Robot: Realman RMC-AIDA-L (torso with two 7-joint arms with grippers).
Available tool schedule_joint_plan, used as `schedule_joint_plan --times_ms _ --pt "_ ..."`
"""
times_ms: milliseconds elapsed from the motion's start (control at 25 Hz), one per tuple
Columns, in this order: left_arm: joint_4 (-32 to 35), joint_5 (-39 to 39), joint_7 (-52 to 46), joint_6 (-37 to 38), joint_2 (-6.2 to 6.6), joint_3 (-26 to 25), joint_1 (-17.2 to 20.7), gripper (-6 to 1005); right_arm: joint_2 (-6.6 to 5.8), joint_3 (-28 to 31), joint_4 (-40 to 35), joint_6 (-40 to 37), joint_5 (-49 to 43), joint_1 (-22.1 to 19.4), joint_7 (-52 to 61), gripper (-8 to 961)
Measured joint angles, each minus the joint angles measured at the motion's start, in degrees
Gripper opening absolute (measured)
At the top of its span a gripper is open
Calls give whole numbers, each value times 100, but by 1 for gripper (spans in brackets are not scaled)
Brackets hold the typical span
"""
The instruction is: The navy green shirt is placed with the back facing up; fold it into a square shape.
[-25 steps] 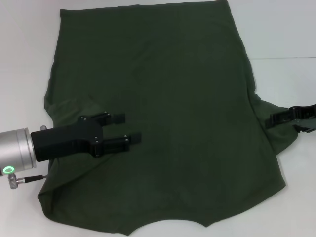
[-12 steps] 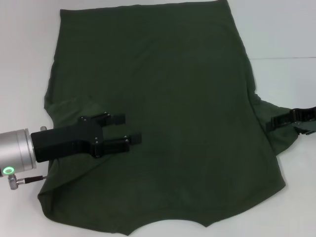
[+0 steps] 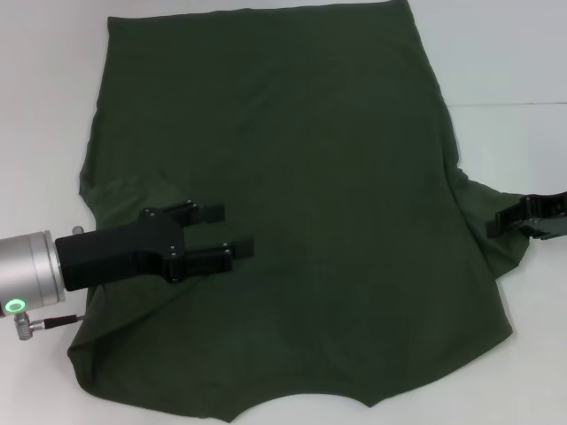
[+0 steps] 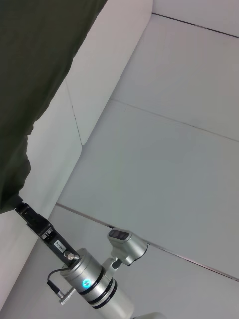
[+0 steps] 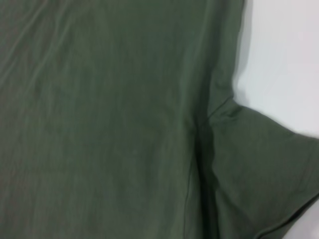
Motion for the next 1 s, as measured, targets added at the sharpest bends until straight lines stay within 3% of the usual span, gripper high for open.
schedule_joint_plan --times_ms 120,320,760,1000 --pt "0 -2 0 0 0 0 -3 863 0 2 0 10 2 0 6 482" --pt "0 -14 0 0 0 0 -7 863 39 2 0 51 -8 1 -14 457" --pt "0 -67 0 0 9 0 0 863 49 0 0 91 -26 -3 -33 256" --pt "0 -67 0 7 9 0 0 863 -10 5 -51 91 -29 -22 -40 36"
